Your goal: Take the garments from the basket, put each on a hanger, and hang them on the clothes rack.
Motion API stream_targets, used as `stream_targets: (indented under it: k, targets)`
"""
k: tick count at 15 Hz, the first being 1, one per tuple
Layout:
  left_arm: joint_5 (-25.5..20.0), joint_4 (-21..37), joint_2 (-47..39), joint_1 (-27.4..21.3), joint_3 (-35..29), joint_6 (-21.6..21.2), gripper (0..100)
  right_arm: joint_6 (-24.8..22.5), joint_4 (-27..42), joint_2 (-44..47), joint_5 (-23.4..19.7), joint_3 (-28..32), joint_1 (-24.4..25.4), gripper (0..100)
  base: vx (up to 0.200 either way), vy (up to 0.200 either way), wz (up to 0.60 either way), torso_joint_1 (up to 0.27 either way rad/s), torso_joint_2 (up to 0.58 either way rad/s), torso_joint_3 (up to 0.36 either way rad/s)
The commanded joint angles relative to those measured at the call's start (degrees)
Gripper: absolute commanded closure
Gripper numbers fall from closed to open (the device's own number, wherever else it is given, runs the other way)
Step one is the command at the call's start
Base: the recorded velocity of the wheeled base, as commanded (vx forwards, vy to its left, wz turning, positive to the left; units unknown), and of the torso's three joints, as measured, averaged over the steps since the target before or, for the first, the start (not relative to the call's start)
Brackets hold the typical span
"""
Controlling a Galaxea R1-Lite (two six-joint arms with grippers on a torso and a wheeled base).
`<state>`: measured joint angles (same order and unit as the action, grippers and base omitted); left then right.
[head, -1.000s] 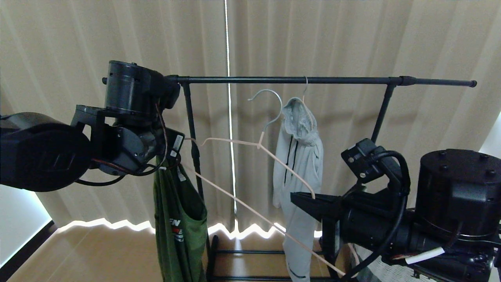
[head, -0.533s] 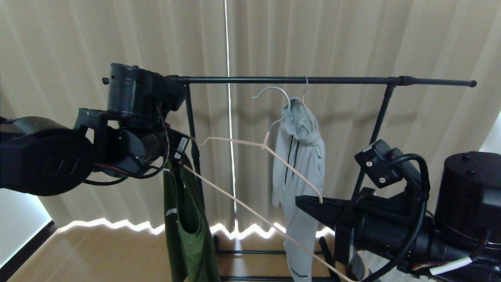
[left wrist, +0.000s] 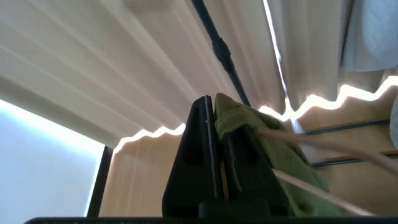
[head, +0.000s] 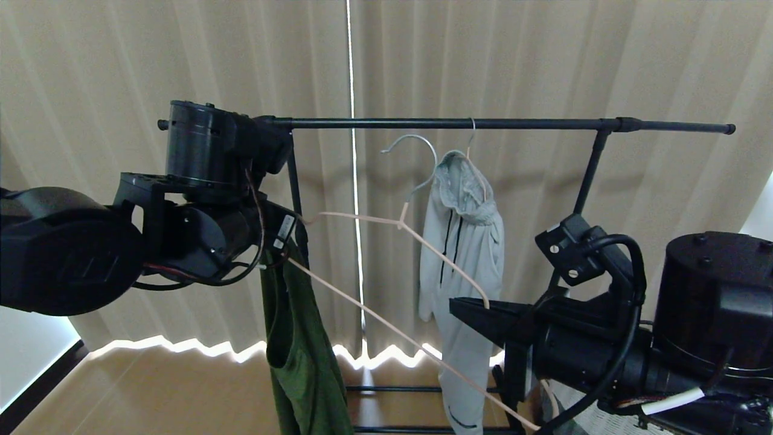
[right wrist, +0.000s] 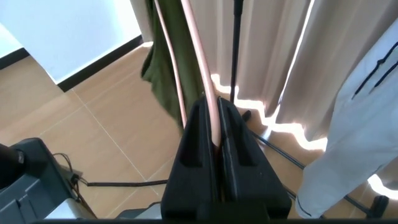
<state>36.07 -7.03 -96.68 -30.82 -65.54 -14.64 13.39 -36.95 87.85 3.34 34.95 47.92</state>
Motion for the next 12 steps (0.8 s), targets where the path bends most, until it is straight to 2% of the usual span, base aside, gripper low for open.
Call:
stream_targets:
  k: [1, 7, 12]
  targets:
    - [0.1, 0.0, 1.1, -0.6, 0.2, 0.1, 100, -0.2, -4.0, 4.8, 1.1, 0.2, 0.0, 100, 0.000, 0.000, 0.00, 0.000, 0.00, 0.000]
    - [0.3, 0.0, 4.7, -2.2, 3.0, 0.6, 100, -0.2, -5.4, 13.1, 2.9, 6.0, 0.0, 100, 0.000, 0.000, 0.00, 0.000, 0.00, 0.000]
    - [0.4, 0.1, 6.6, -7.0, 3.9, 2.6, 100, -0.1, -5.5, 18.3, 3.3, 11.2, 0.1, 100, 0.000, 0.000, 0.00, 0.000, 0.00, 0.000]
